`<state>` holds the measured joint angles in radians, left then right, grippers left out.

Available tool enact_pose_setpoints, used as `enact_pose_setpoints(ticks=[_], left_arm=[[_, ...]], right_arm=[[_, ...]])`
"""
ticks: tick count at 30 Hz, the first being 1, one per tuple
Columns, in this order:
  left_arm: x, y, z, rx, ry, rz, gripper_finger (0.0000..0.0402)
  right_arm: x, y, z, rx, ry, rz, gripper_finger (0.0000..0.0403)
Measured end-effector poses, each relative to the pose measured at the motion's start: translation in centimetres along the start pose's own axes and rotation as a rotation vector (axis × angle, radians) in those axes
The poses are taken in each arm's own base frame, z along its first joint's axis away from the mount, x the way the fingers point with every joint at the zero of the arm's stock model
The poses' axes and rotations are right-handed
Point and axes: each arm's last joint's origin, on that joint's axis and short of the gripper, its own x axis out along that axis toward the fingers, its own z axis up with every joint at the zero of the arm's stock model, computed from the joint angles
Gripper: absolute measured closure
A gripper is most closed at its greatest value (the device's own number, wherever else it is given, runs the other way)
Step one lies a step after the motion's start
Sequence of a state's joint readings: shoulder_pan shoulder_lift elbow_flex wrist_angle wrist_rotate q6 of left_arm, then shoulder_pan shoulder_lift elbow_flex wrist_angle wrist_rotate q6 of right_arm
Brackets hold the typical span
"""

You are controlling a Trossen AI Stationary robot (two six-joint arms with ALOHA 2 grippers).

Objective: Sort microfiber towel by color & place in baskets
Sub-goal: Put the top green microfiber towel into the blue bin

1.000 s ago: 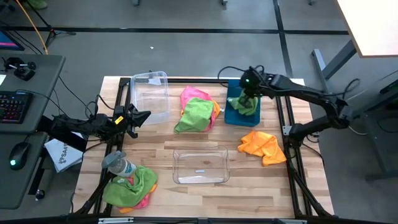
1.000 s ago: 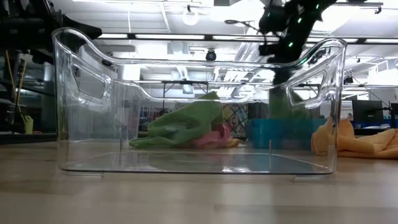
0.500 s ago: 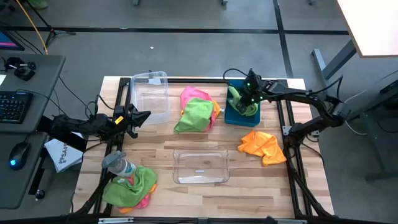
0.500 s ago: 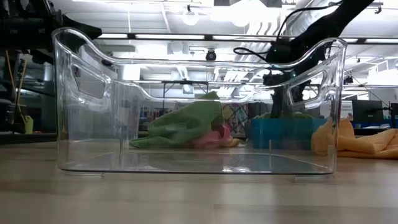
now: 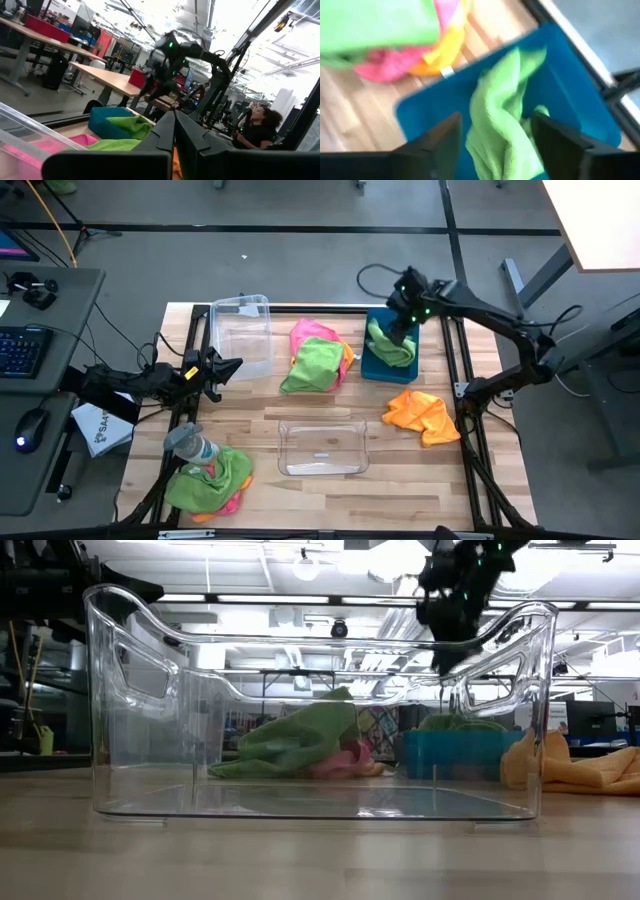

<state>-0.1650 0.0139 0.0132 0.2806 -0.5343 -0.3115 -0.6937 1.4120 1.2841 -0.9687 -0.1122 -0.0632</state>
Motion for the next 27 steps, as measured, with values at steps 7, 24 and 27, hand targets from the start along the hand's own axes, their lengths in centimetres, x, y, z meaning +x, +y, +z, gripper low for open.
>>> enact_pose_setpoints(ticks=[7, 24, 27], left_arm=[[0.0, 0.0, 0.0, 0.000, 0.000, 0.000, 0.0401], [0.0, 0.0, 0.0, 0.000, -0.001, 0.000, 0.0402], [0.0, 0.0, 0.0, 0.000, 0.000, 0.000, 0.0401]], right_arm=[[-1.3, 4.7, 2.9, -0.004, -0.207, 0.384, 0.0109], [9.6, 18.5, 1.6, -0.745, -0.145, 0.108, 0.0108], [11.6, 19.1, 1.3, -0.783, -0.116, 0.055, 0.0108]])
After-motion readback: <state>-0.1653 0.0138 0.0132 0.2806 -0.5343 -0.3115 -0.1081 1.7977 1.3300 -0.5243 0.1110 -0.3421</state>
